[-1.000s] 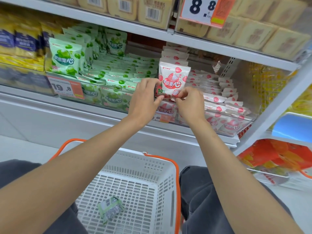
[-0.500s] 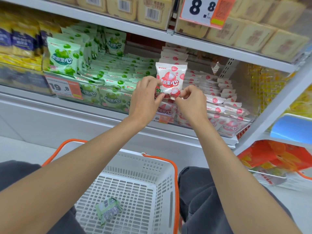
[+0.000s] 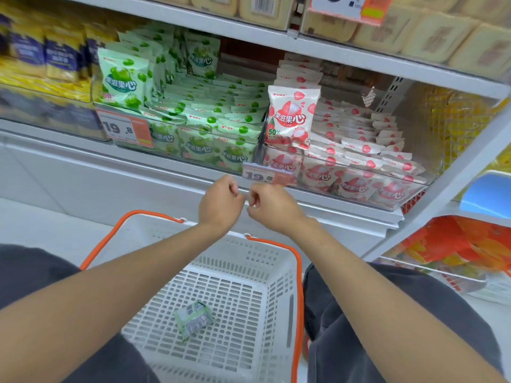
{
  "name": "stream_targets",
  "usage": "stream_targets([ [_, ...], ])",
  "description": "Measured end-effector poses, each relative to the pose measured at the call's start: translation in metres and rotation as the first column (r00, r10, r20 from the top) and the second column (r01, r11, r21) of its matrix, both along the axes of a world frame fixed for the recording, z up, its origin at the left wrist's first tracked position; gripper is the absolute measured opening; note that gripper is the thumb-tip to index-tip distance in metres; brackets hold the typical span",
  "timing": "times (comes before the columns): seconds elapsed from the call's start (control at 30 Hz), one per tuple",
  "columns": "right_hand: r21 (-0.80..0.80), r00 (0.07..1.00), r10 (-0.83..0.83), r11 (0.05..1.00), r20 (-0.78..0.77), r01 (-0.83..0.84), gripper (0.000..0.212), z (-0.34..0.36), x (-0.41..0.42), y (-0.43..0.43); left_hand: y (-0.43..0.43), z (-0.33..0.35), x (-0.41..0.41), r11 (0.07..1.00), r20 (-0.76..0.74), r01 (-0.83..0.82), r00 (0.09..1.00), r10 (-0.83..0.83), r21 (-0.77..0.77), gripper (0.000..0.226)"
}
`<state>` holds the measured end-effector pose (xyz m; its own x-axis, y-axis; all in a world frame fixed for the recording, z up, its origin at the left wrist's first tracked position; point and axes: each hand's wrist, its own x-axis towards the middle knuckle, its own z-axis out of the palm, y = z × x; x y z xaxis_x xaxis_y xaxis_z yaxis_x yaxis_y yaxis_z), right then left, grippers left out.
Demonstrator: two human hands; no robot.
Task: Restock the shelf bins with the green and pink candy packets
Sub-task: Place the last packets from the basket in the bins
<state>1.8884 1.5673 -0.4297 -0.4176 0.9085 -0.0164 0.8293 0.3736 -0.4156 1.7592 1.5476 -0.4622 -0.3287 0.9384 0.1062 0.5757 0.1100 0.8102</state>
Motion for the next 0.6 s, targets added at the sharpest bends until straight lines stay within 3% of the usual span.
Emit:
stream_targets([
  [0.1,-0.269,0.989,0.093,0.961,0.115,-0.059,0.011,-0.052,-0.011,-0.013,-0.022,-0.056,-0.029,0.953,-0.087,0.027,0.995,-0.056,-0.302,0.018],
  [0.23,-0.508,0.998,0.006,0.861,0.059,0.024,0.012,-0.119,-0.016,-0.039,-0.061,-0.142,-0.079,0.768,-0.164,0.068,0.961,-0.221,-0.637,0.009],
  [0.33,-0.642,0.994,-0.075,0.759,0.081,0.11,0.007,-0.166,-0.012,-0.06,-0.089,-0.205,-0.096,0.632,-0.176,0.035,0.947,-0.268,-0.774,0.03],
  [0.43,-0.707,0.98,-0.113,0.679,0.164,0.197,0.019,-0.203,0.0,-0.073,-0.108,-0.25,-0.09,0.499,-0.156,0.046,0.921,-0.356,-0.865,0.042],
  [0.6,-0.75,0.972,-0.142,0.619,0.186,0.234,0.028,-0.228,0.015,-0.076,-0.121,-0.341,-0.092,0.43,-0.175,0.011,0.904,-0.391,-0.903,0.035],
])
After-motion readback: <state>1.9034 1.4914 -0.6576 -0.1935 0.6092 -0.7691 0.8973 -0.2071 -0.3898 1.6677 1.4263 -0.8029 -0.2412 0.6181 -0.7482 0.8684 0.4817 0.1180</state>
